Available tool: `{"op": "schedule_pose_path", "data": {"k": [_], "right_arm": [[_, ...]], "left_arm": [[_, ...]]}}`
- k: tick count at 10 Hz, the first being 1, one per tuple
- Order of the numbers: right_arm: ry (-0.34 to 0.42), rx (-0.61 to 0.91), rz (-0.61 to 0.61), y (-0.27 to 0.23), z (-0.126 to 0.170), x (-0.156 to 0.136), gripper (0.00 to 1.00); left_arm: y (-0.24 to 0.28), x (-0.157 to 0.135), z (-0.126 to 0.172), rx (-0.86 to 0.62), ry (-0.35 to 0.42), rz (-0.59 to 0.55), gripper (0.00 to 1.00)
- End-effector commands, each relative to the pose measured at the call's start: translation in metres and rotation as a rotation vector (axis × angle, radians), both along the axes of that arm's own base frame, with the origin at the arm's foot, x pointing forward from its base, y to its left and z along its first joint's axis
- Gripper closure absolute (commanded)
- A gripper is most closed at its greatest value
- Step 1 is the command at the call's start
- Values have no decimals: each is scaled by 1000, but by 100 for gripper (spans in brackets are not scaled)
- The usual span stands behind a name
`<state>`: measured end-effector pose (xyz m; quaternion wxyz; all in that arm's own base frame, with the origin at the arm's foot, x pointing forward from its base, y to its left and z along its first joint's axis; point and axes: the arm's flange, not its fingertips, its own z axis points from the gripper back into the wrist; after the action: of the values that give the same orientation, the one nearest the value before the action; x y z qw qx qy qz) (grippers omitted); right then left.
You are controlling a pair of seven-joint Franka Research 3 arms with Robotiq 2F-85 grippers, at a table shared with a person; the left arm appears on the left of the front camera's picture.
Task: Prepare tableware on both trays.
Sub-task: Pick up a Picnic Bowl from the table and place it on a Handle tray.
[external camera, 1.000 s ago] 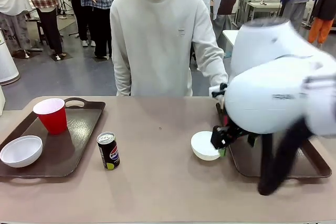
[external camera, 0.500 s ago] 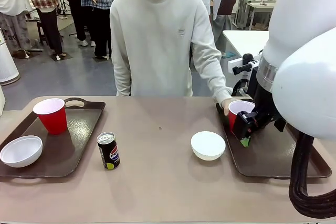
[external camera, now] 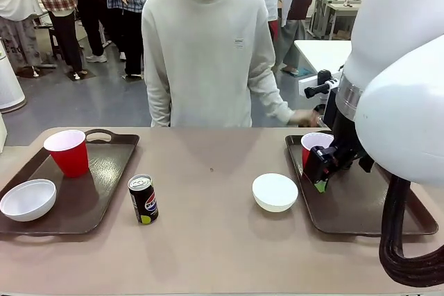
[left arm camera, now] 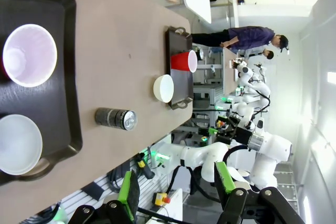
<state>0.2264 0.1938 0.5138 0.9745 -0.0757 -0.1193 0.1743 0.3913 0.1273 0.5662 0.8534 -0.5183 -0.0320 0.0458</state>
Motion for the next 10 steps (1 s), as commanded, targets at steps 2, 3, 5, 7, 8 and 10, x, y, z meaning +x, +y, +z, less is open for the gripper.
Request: {"op": "schedule_pose_path", "data": {"k": [2,3,5,7,8,10], "right_arm": [[17,-26,-104,11,-58,43,0],[5,-16,-144,18,-86,54,0],[-76,24,-166,18,-126,68,0],[-125,103,-210,10,-141,74,0],[-53,31,-328,6,-128,76,0],[-54,96,-174,39,-105,100,0]], "left_arm": [[-2,-1,4,-20,11,8,24],[-2,-1,4,-20,11,8,24],[-2,-1,4,-20,11,8,24],[-2,-1,4,-20,11,8,24],[-2,-1,4,-20,11,8,24],[-2,-1,4,-20,11,8,24]]}}
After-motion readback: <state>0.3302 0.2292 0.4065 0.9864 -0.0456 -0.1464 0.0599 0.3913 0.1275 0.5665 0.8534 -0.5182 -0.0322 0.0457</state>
